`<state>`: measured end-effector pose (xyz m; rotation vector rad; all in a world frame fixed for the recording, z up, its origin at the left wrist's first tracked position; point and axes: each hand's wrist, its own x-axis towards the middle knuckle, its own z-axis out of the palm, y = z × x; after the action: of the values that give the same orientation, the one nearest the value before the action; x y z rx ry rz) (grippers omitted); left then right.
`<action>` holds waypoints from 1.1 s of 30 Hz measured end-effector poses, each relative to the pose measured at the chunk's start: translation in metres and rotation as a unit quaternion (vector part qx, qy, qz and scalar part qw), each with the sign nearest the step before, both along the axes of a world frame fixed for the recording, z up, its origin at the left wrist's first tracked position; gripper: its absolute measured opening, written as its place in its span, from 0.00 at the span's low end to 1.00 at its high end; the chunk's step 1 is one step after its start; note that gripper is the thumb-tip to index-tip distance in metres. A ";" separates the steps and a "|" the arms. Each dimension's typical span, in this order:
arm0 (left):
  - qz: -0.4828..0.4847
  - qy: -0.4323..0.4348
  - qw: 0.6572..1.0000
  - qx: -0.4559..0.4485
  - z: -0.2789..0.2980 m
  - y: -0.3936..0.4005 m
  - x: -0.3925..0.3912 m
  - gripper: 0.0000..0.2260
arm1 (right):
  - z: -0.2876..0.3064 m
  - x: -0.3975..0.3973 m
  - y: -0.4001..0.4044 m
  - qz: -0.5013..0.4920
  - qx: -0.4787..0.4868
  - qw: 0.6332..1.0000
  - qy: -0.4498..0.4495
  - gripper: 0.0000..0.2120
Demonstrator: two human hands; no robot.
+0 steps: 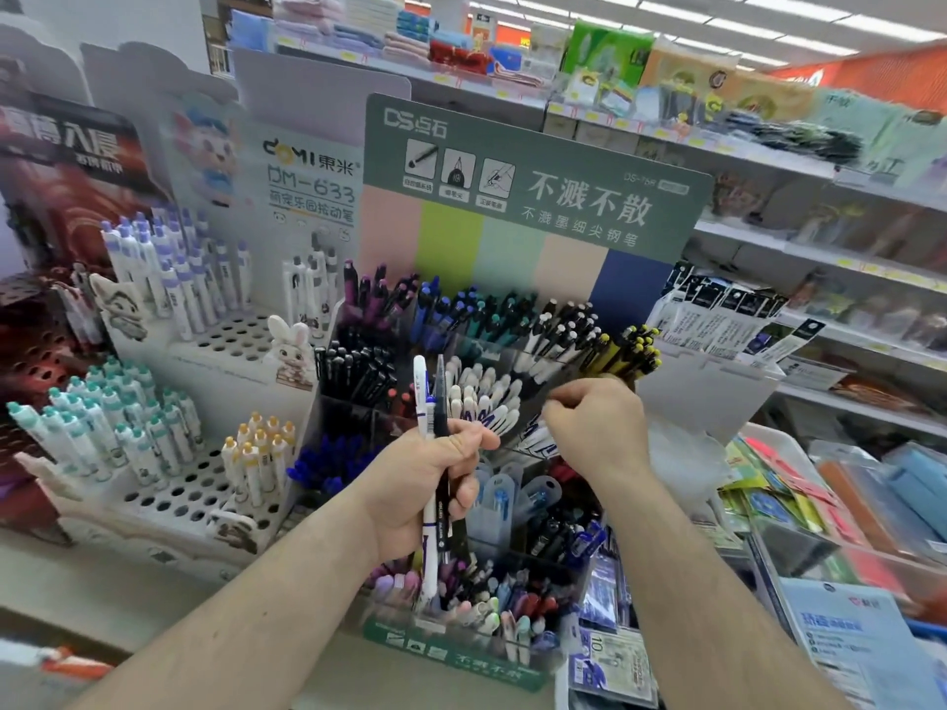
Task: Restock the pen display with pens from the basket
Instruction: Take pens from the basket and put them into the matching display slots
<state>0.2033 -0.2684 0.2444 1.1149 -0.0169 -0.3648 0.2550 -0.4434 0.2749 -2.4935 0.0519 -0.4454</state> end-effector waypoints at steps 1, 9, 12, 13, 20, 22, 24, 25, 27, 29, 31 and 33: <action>-0.002 -0.003 1.000 0.004 0.000 0.001 0.000 0.09 | 0.000 0.003 0.001 0.003 -0.022 1.000 0.022 0.10; -0.019 -0.033 0.996 0.084 0.000 0.007 -0.008 0.08 | 0.021 -0.027 0.040 0.126 0.131 0.982 0.057 0.08; -0.045 -0.071 0.988 0.129 0.001 0.009 -0.011 0.13 | 0.019 -0.037 0.058 0.160 0.154 0.970 0.099 0.11; -0.051 -0.076 0.988 0.122 0.000 0.010 -0.012 0.15 | 0.019 -0.038 0.060 0.160 0.171 0.967 0.100 0.12; 0.018 0.053 0.998 -0.007 0.000 0.021 -0.012 0.14 | 0.012 -0.035 0.065 0.140 0.327 0.931 0.085 0.16; 0.073 0.057 0.995 0.020 -0.004 0.025 -0.011 0.13 | 0.014 -0.037 0.064 0.155 0.308 0.938 0.047 0.15; 0.117 0.045 0.991 0.045 -0.008 0.033 -0.008 0.12 | 0.021 -0.040 0.061 0.198 0.224 0.954 0.020 0.11; 0.129 0.037 0.990 0.042 -0.009 0.039 -0.007 0.12 | 0.024 -0.043 0.059 0.232 0.171 0.957 0.020 0.09; 0.122 0.018 0.992 0.001 -0.008 0.048 -0.005 0.14 | 0.026 -0.046 0.060 0.283 0.092 0.954 0.042 0.13; 0.080 0.005 0.995 -0.057 -0.003 0.053 -0.008 0.13 | 0.022 -0.045 0.061 0.307 0.056 0.949 0.052 0.27; 0.044 0.005 0.995 -0.089 -0.001 0.056 -0.012 0.15 | 0.020 -0.045 0.065 0.319 0.033 0.945 0.068 0.32; 0.034 0.005 0.992 -0.125 -0.005 0.060 -0.014 0.15 | 0.020 -0.045 0.070 0.329 0.041 0.939 0.090 0.29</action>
<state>0.1897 -0.2082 0.2398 0.8632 -0.0155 -0.2970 0.2096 -0.3737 0.2948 -2.2835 -0.6582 0.0676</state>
